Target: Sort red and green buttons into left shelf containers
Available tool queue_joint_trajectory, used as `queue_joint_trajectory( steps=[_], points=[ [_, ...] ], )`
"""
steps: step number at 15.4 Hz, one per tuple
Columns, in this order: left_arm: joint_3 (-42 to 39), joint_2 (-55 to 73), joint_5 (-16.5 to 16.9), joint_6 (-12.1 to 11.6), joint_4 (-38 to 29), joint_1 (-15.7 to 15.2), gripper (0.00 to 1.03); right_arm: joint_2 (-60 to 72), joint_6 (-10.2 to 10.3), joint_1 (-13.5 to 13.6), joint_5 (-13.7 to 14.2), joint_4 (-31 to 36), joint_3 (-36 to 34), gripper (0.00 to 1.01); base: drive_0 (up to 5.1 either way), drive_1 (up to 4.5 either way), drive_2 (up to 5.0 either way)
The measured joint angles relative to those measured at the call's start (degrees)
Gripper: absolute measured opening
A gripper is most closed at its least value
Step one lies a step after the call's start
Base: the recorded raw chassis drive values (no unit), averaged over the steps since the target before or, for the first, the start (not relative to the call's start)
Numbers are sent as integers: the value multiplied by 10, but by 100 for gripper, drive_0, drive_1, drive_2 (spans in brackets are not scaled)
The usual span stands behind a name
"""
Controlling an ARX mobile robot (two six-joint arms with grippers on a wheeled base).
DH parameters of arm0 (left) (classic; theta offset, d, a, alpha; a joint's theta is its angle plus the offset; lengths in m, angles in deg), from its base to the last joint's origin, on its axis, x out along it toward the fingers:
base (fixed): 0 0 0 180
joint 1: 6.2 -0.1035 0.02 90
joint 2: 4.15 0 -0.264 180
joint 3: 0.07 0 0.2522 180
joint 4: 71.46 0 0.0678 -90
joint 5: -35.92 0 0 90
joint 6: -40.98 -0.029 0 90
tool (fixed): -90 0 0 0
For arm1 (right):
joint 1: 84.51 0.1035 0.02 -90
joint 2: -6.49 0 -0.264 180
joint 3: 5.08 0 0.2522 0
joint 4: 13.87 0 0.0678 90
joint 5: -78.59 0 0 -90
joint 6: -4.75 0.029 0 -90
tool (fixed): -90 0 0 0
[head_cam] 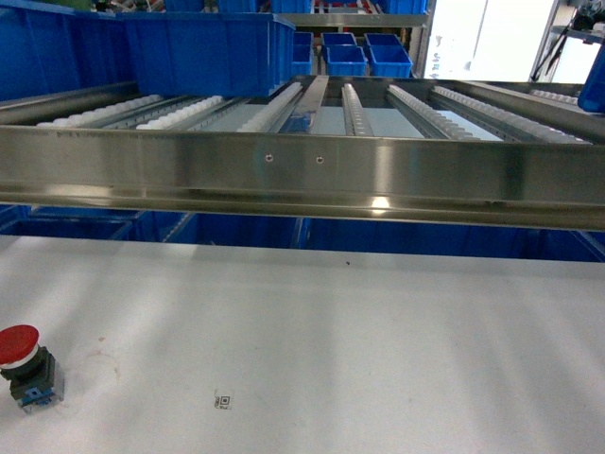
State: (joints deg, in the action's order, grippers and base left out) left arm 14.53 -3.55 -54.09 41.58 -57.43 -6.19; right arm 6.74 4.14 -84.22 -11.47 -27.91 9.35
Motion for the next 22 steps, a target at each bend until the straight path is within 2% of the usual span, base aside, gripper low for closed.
queue_joint_trajectory(
  steps=[14, 15, 16, 18, 19, 21, 22],
  points=[
    [0, 0, 0, 0, 0, 0, 98, 0, 0, 0, 0, 0, 0, 98, 0, 0, 0],
    [0, 7, 7, -2, -23, -4, 98, 0, 0, 0, 0, 0, 0, 98, 0, 0, 0],
    [0, 35, 26, -8, -70, -14, 98, 8, 0, 2, 1, 18, 0, 98, 0, 0, 0],
    [0, 127, 52, -10, -155, -29, 98, 97, -1, 28, 19, 111, 0, 98, 0, 0, 0],
    [1, 186, 61, -11, -210, -32, 98, 155, -4, 33, 29, 169, 1, 98, 0, 0, 0],
    [27, 338, 82, -24, -321, -35, 98, 292, -8, 28, 31, 284, 23, 98, 0, 0, 0],
    [69, 420, 96, -29, -355, -35, 98, 370, -13, 22, 26, 336, 53, 98, 0, 0, 0]
  ],
)
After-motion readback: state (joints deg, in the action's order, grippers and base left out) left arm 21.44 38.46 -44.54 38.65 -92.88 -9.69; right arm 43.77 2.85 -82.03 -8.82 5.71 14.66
